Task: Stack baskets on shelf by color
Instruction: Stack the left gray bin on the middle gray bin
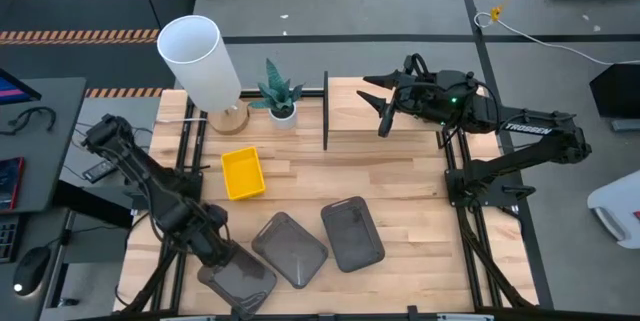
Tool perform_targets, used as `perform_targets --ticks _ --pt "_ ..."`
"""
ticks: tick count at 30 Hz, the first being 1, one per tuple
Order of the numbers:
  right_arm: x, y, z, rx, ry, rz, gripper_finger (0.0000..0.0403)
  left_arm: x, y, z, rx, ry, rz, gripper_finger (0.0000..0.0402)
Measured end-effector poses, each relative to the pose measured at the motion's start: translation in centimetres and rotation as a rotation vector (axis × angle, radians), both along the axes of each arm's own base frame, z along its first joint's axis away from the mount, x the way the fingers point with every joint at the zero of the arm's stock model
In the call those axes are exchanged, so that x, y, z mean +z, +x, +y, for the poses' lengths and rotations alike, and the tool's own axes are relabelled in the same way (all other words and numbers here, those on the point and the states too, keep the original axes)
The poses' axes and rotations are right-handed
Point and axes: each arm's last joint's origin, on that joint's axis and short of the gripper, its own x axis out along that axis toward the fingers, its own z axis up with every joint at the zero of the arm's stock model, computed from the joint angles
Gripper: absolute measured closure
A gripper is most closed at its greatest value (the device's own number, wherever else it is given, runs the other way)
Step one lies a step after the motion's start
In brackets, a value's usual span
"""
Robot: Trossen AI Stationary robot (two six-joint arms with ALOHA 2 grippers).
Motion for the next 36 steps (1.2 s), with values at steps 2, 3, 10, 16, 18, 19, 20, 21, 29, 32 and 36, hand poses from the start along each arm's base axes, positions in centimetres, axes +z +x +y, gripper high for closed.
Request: perform_targets --ticks 2,3,10,16,18,19,20,21,29,32,36 --pt "0.0 0.0 0.0 0.000 -0.001 0.001 0.0235 -0.8 0.3 -0.4 -0.061 0.028 0.012 0.0183" --pt "0.0 0.0 0.0 0.001 -0.001 0.001 0.0235 -1.1 0.5 -0.6 -0.087 0.038 0.019 0.0187" --pt "0.0 0.0 0.0 0.001 -0.002 0.001 0.0235 -3.3 1.5 -1.6 -0.127 0.081 0.061 0.0211" --pt "0.0 0.0 0.1 0.028 -0.002 0.001 0.0235 -4.6 2.2 -2.4 -0.128 0.084 0.084 0.0232" --pt "0.0 0.1 0.1 0.046 -0.001 0.001 0.0235 -5.1 2.5 -2.7 -0.127 0.082 0.082 0.0238" --pt "0.0 0.1 0.1 0.052 0.000 0.001 0.0235 -5.3 2.6 -2.8 -0.127 0.083 0.083 0.0242" --pt "0.0 0.1 0.1 0.055 0.003 0.000 0.0235 -5.5 2.8 -3.0 -0.127 0.080 0.080 0.0245" --pt "0.0 0.1 0.1 0.055 0.004 0.000 0.0235 -5.8 2.9 -3.1 -0.128 0.079 0.079 0.0248" --pt "0.0 0.1 0.2 0.058 0.010 -0.002 0.0235 -7.3 3.7 -3.9 -0.128 0.069 0.079 0.0274" --pt "-0.1 0.1 0.2 0.077 0.015 0.001 0.0235 -7.6 3.8 -4.0 -0.123 0.073 0.084 0.0290" --pt "-0.1 0.1 0.2 0.079 0.033 -0.001 0.0235 -7.8 3.8 -4.0 -0.121 0.079 0.091 0.0336"
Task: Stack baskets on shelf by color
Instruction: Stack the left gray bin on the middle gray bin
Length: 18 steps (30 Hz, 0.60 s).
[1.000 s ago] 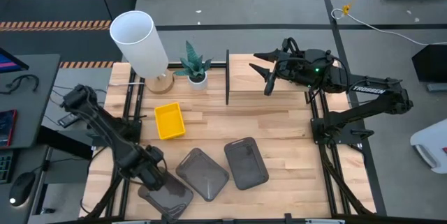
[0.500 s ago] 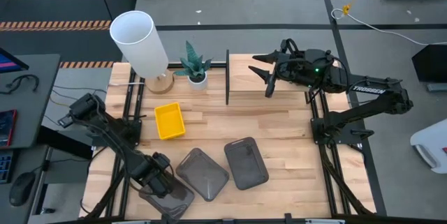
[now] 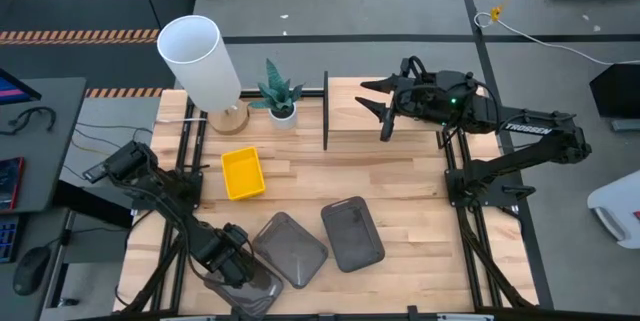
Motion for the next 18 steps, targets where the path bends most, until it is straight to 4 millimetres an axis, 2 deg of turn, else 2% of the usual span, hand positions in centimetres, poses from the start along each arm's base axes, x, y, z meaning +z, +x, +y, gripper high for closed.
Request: perform_targets --ticks 3,8,11,18 --pt "0.0 0.0 0.0 0.000 0.004 0.004 0.0235 0.0 0.0 0.0 0.007 0.000 0.001 0.0384" --pt "-0.2 0.0 0.0 0.000 0.006 0.020 0.0235 0.9 -0.2 0.1 -0.001 -0.053 0.009 0.0392" --pt "-0.3 0.0 0.0 0.000 0.006 0.026 0.0235 2.7 -0.3 0.4 -0.031 -0.119 -0.044 0.0395" --pt "-0.3 0.0 0.0 0.000 0.014 0.023 0.0235 7.8 -1.0 2.8 0.015 -0.281 -0.197 0.0395"
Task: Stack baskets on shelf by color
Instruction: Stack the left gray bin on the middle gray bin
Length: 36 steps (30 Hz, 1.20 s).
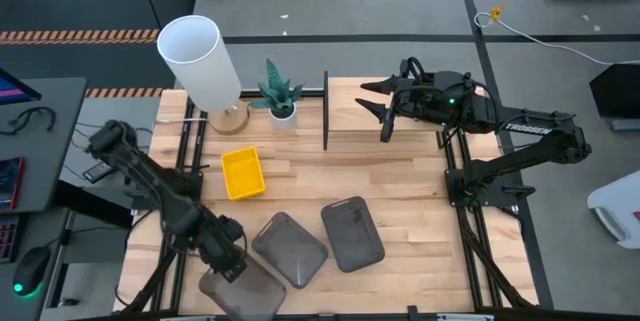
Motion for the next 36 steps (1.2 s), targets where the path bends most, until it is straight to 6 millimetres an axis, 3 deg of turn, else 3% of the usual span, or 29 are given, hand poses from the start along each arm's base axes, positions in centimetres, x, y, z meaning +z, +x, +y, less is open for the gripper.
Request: perform_targets --ticks 8,13,22,36 --pt "-0.2 0.0 0.0 -0.001 0.022 0.019 0.0235 2.8 1.8 3.4 0.119 -0.084 -0.204 0.0396" --pt "-0.5 0.0 0.0 -0.002 0.026 0.042 0.0235 3.2 3.3 5.1 0.155 -0.090 -0.287 0.0396" --pt "-0.5 0.0 0.0 -0.002 0.024 0.042 0.0235 2.1 5.4 7.3 0.158 0.070 -0.348 0.0396" --pt "-0.5 -0.1 -0.6 -0.031 0.058 0.030 0.0235 -1.7 7.7 9.4 0.062 0.200 -0.197 0.0396"
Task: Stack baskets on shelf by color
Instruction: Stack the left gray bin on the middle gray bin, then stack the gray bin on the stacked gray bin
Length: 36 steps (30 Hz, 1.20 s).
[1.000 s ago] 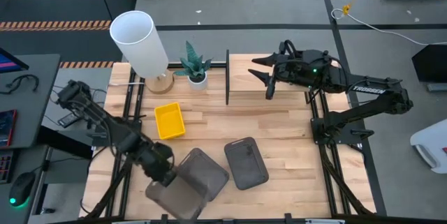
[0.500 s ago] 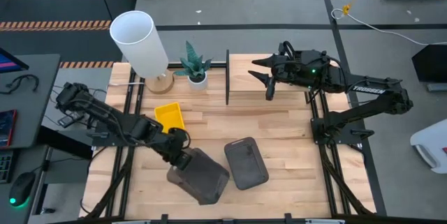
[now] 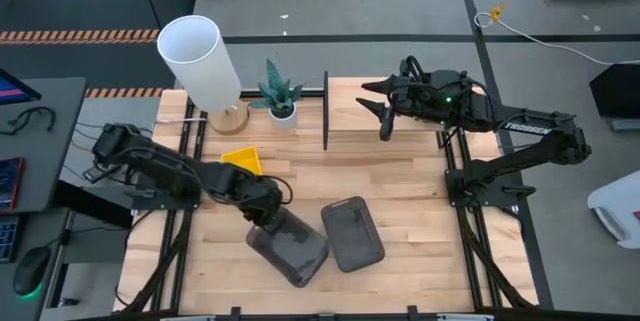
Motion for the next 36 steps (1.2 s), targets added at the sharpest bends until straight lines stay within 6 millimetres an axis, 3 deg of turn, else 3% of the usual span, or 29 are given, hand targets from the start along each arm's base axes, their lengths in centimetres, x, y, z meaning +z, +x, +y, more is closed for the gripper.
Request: perform_targets --ticks 11,19,23,31,36 --pt "-0.1 -0.1 -0.6 -0.030 0.012 0.007 0.0235 -1.2 -0.1 0.3 -0.035 -0.004 0.115 0.0379" --pt "-0.4 -0.2 -0.6 -0.036 0.047 0.030 0.0235 -1.2 -0.1 0.6 -0.065 0.066 0.094 0.0286" --pt "-1.1 -0.2 -0.3 0.053 0.124 0.075 0.0235 -0.7 -0.2 1.0 -0.092 0.045 0.066 0.0240" --pt "-4.8 1.6 0.3 0.131 0.332 0.324 0.0235 0.7 0.0 2.2 -0.141 0.055 -0.053 0.0220" --pt "-6.8 3.4 0.6 0.129 0.400 0.412 0.0235 1.6 1.7 2.7 -0.205 0.193 -0.278 0.0232"
